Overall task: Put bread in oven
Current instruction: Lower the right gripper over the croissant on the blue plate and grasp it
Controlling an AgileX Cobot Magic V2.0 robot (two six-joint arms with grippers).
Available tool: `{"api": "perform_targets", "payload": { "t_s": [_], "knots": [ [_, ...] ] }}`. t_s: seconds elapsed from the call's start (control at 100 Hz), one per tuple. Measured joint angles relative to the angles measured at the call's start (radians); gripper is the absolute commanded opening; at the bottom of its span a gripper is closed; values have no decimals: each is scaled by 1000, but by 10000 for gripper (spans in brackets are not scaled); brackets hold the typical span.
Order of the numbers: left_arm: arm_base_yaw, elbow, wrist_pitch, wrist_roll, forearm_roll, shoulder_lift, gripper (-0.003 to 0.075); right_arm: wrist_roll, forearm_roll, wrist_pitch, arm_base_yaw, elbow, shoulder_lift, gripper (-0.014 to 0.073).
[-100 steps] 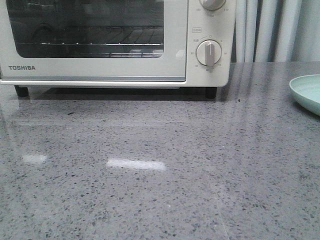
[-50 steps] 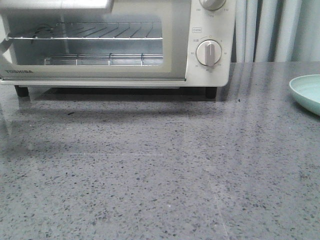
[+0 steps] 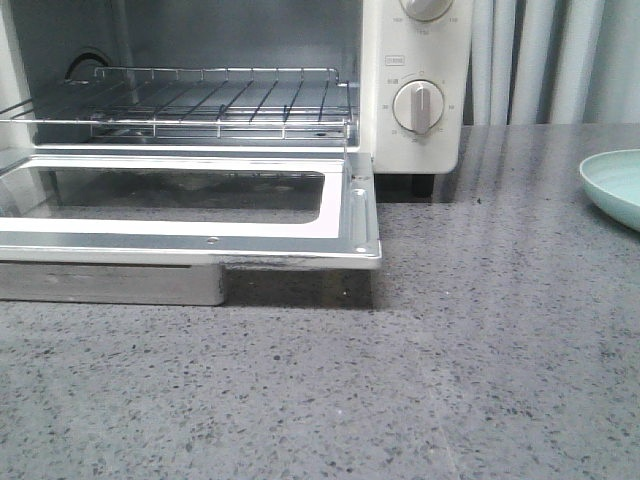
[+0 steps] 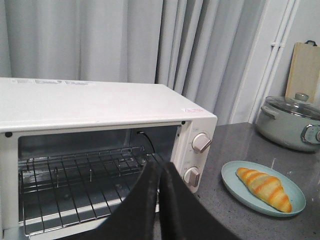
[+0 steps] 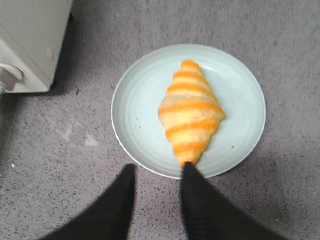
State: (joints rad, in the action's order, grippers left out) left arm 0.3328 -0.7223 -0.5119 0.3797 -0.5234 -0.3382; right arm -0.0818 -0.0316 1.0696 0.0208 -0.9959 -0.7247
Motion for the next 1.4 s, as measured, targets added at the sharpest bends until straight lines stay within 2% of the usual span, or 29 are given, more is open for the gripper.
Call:
{"api": "perform_targets", "payload": {
  "t_s": [0.08, 0.28, 0.65, 1.12, 1.34, 1.4],
  "knots": [
    [0, 0, -4, 0, 9, 12, -21, 0, 15, 0, 0, 0, -45, 464],
    [0, 0, -26, 0, 22, 13, -22, 0, 77, -2, 0, 0, -202, 464],
    [0, 0, -40, 0, 29, 13, -21, 1, 95, 18, 0, 0, -502, 463],
    [0, 0, -40, 0, 28, 13, -21, 1, 118, -89, -1, 0, -597, 463],
    [0, 0, -27, 0, 28, 13, -21, 1, 118, -95, -1, 0, -635, 463],
    [0, 0, -24, 0, 28, 13, -21, 1, 118, -95, -1, 0, -646, 425]
  ]
}}
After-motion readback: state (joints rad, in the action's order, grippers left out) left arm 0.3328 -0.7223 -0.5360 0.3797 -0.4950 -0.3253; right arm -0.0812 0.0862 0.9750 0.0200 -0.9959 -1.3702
